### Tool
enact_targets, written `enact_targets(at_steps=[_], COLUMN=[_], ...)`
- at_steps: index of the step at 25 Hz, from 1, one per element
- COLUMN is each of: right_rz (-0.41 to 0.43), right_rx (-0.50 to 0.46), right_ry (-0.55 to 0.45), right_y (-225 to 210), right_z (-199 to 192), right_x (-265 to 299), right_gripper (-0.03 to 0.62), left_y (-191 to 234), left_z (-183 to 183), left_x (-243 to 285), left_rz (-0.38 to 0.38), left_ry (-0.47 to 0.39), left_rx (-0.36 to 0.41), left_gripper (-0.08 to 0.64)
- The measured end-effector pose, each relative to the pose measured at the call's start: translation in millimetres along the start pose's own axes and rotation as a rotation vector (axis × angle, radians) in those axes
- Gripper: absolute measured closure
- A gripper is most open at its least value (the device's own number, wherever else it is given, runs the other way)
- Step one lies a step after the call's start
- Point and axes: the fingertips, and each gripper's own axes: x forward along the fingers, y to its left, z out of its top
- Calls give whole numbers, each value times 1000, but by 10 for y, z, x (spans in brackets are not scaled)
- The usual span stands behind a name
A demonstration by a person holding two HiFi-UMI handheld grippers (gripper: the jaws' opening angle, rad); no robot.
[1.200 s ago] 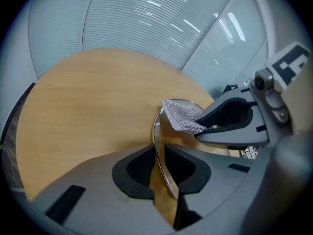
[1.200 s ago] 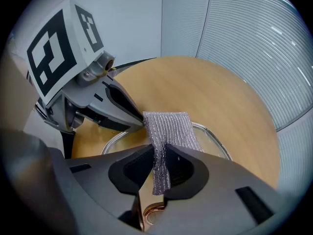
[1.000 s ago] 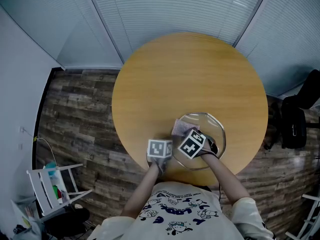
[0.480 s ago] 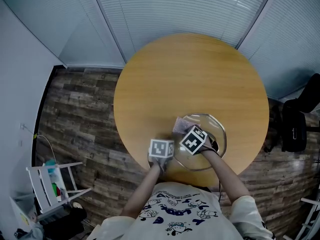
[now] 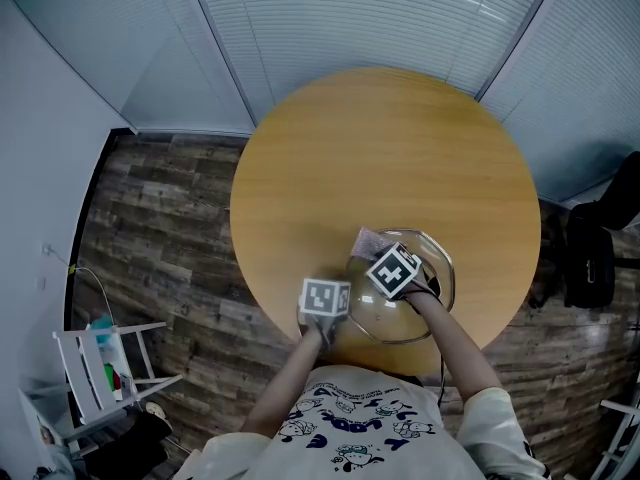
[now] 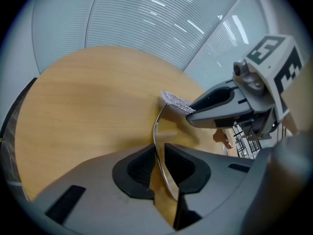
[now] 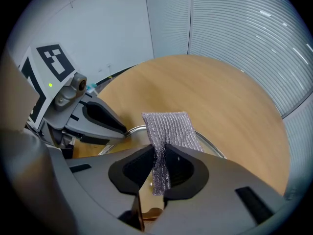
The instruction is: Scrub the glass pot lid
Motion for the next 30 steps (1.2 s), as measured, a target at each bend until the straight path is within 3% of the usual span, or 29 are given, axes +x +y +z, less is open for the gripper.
enact_targets(at_steps=[12, 30], right_rz=[-39, -103], right_rx=[60, 156], right_ry=[28, 29], right_y=[-331, -800], right_z=[-18, -353], right_x=[-17, -115], right_gripper=[518, 518], left_y=[-16, -20], left_z=[24, 0], left_x=[8, 29], left_rz=[-4, -14], left_ry=[14, 13], left_rx=[8, -23], left_gripper=[492, 494])
